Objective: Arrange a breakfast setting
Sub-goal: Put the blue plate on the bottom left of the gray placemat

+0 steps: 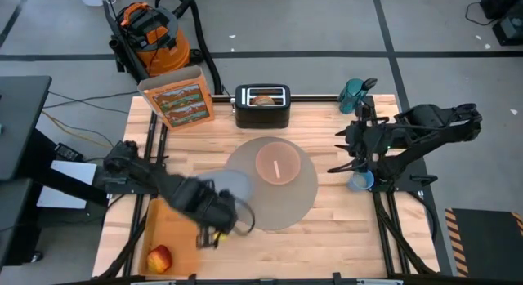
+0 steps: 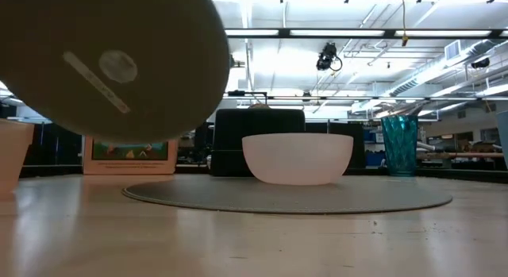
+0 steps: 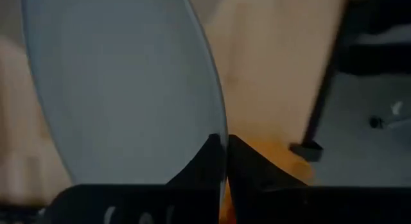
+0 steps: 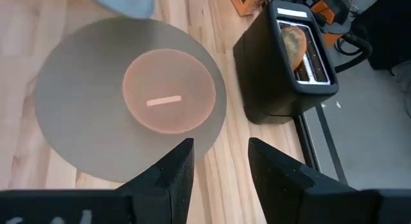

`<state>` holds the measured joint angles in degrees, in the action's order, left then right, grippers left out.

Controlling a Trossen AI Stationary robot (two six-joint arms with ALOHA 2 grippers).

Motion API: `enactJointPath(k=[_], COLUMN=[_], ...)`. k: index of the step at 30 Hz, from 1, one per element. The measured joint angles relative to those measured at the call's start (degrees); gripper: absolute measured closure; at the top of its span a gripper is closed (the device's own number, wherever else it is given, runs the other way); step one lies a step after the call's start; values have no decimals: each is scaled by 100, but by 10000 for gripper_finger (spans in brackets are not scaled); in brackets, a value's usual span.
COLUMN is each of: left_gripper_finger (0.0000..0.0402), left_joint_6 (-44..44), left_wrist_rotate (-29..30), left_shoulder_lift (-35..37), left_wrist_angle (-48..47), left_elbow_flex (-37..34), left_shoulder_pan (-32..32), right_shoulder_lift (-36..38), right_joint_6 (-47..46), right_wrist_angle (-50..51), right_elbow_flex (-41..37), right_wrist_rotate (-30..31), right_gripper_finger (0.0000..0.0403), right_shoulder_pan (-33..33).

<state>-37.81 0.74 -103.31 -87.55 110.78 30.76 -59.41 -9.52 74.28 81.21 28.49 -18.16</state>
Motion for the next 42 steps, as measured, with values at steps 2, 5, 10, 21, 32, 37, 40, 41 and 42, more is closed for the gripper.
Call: enactJointPath(k=[2, 5, 10, 21, 32, 37, 40, 41, 42], left_gripper_finger=[386, 386, 386, 386, 381, 367, 354, 351, 348], left_joint_6=[95, 403, 909, 2533, 3116, 3101, 3072, 3057, 3022], left_wrist_rotate=[38, 203, 356, 976, 1064, 1042, 1006, 976, 924], left_shoulder_lift=[-8, -185, -719, -1670, -2358, -2502, -2505, -2507, -2507], left_wrist_angle=[229, 844, 1286, 1428, 1559, 1592, 1704, 1684, 1688], left_elbow_flex=[-4, -11, 29, 98, 103, 98, 52, 48, 48], left_shoulder_pan=[288, 605, 776, 785, 883, 889, 901, 903, 927], right_shoulder_lift=[23, 19, -30, -91, -866, -1337, -1608, -1698, -1786], right_joint_6=[1, 11, -4, -934, -1605, -1963, -2116, -2160, -2187], right_wrist_angle=[0, 0, 18, 267, 203, 205, 201, 201, 203], right_elbow_flex=[0, 0, 0, 0, 0, 0, 0, 0, 0], right_wrist_rotate=[-27, -209, -293, -322, -582, -610, -610, -610, -615], right_gripper_finger=[248, 248, 248, 248, 236, 219, 208, 204, 200], right_shoulder_pan=[-61, -159, -360, -751, -1146, -1291, -1364, -1378, -1380])
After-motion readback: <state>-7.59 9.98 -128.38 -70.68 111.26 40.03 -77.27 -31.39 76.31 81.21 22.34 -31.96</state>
